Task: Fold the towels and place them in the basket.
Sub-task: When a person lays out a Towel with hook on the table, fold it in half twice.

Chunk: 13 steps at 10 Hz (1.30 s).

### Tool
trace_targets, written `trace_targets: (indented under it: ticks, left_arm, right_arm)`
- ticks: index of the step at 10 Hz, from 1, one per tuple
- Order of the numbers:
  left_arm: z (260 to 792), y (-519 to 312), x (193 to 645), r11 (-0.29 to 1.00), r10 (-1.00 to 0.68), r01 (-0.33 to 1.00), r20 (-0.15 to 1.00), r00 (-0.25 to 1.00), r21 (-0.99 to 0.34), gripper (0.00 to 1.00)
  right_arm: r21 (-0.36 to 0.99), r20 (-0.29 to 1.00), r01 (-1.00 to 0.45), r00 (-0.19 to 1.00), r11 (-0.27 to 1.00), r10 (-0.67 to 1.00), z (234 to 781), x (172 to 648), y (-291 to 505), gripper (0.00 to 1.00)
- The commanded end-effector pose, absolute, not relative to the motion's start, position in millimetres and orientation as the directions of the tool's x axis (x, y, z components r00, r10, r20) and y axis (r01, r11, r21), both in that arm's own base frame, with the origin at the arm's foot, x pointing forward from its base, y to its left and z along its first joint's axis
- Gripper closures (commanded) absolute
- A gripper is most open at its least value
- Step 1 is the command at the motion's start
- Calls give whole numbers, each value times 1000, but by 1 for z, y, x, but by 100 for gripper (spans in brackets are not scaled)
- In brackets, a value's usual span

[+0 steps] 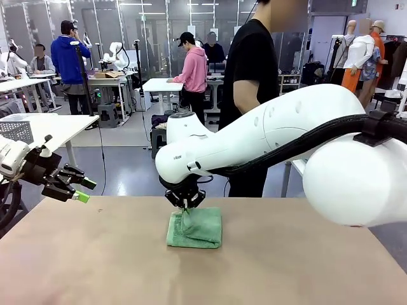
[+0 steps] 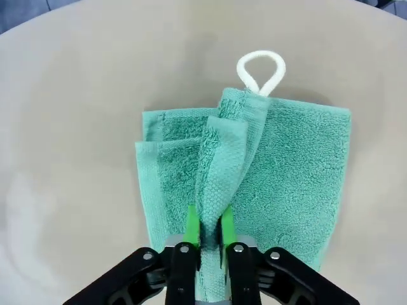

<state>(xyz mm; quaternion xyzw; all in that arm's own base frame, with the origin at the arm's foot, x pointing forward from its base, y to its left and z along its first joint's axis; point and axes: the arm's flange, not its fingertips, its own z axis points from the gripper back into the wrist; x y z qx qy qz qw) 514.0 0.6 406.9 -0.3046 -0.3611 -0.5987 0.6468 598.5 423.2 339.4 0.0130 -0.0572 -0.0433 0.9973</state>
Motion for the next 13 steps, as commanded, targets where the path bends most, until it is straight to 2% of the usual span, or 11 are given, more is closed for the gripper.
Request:
trace_targets:
  ticks: [1, 2, 3, 4, 5, 6, 7, 11, 13]
  left_arm:
    - [407, 1, 512, 93, -554, 994, 832, 10, 49, 27]
    - [407, 1, 512, 93, -554, 994, 832, 10, 49, 27]
    - [407, 1, 512, 93, -554, 994, 832, 10, 49, 27]
    - [407, 1, 512, 93, -554, 994, 832, 10, 49, 27]
    - [407, 1, 512, 93, -554, 994, 832, 10, 49, 27]
    - [407, 1, 512, 93, -554, 994, 832, 10, 49, 27]
    - [407, 1, 512, 93, -554, 994, 832, 10, 49, 27]
    - [407, 1, 512, 93, -554, 994, 832, 10, 49, 27]
    - [407, 1, 512, 93, -554, 994, 832, 10, 49, 27]
  right_arm:
    - [66, 142, 114, 982, 991, -122, 344, 596, 427, 54]
    - [74, 148, 113, 981, 991, -123, 346, 595, 426, 72]
    - [80, 155, 110, 980, 991, -122, 348, 593, 426, 34]
    - [91, 155, 102, 981, 991, -115, 352, 589, 424, 53]
    - [102, 164, 82, 982, 991, -99, 359, 579, 415, 14]
    - [112, 168, 69, 982, 991, -87, 365, 569, 399, 33]
    - [127, 184, 38, 981, 991, -61, 370, 558, 377, 3]
    - [194, 218, -48, 976, 980, 4, 379, 517, 290, 3]
    - [259, 212, -22, 977, 966, -35, 378, 513, 262, 3]
